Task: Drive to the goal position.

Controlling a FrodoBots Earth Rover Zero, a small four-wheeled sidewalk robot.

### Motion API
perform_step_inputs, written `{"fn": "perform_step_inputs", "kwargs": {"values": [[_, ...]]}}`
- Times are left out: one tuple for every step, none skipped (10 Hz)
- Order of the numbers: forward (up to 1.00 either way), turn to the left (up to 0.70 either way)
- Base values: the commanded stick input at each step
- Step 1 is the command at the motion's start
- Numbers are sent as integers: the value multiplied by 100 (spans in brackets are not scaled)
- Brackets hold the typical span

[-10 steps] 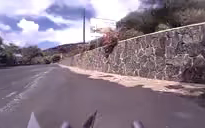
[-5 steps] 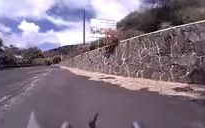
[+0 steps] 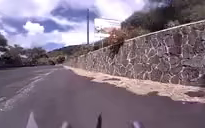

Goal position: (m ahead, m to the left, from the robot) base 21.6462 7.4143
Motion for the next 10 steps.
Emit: {"fn": "perform_step_inputs", "kwargs": {"values": [[50,0],[50,0],[50,0],[50,0],[50,0],[50,0],[50,0],[50,0],[50,0],[50,9]]}}
